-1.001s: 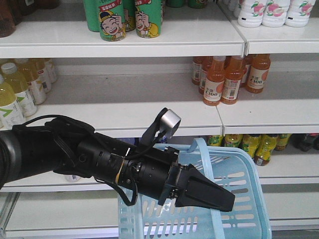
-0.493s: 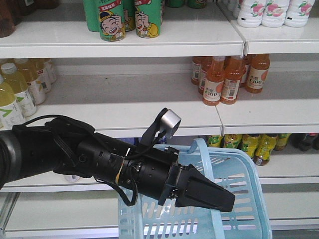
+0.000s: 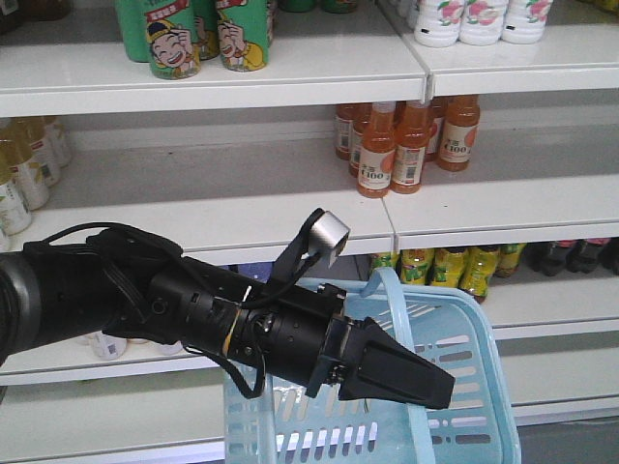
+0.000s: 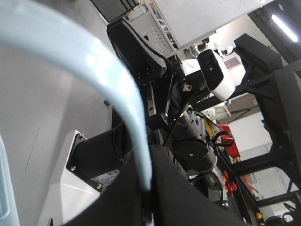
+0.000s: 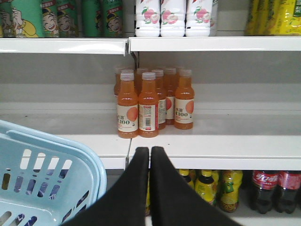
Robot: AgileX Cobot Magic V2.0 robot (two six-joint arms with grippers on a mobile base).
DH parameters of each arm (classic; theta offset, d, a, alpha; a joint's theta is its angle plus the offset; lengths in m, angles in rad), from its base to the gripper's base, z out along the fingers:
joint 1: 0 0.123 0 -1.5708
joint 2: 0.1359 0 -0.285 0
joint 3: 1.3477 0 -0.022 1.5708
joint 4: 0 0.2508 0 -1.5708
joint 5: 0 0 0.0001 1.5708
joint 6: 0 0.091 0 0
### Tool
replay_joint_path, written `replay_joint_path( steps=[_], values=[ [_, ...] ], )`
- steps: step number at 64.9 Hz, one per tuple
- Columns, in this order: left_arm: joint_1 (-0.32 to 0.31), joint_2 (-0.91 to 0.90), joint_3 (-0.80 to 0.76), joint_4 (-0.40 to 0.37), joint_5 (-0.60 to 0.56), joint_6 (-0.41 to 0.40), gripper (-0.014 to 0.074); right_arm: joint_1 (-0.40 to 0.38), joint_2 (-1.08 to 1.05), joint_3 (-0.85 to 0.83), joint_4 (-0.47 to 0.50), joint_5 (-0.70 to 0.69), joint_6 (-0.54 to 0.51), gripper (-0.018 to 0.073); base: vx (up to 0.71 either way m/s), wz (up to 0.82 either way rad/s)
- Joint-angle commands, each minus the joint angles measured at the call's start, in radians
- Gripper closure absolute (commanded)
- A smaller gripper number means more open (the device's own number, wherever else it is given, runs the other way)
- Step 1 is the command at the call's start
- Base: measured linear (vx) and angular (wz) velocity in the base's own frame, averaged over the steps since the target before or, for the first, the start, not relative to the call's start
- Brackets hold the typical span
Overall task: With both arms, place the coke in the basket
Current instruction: 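Hold the basket in the left gripper while the base turns away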
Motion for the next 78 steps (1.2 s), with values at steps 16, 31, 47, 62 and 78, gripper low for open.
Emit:
replay_joint_path(
  steps=[16, 31, 47, 62, 78],
  values=[
    [-0.006, -0.054, -0.024, -0.075, -0.202, 0.003, 0.0603, -0.007, -0.011, 0.019, -0.003, -0.076, -0.004, 0.0564, -0.03, -0.28],
    [-0.006, -0.054, -0.024, -0.075, -0.202, 0.003, 0.0603, -0.007, -0.011, 0.019, -0.003, -0.076, -0.004, 0.0564, -0.04, -0.34],
    [-0.006, -0.054, -0.024, -0.075, -0.202, 0.003, 0.0601, -0.007, -0.011, 0.019, -0.003, -0.076, -0.004, 0.0564, -0.05, -0.33],
    [-0.006, -0.054, -0.024, -0.075, -0.202, 0.003, 0.0601, -0.007, -0.011, 0.019, -0.003, -0.076, -0.004, 0.0564, -0.05, -0.30],
    [-0.006, -0.054, -0.024, -0.075, -0.202, 0.003, 0.0601, -0.007, -0.011, 0.019, -0.003, -0.076, -0.004, 0.0564, -0.05, -0.25]
  ],
)
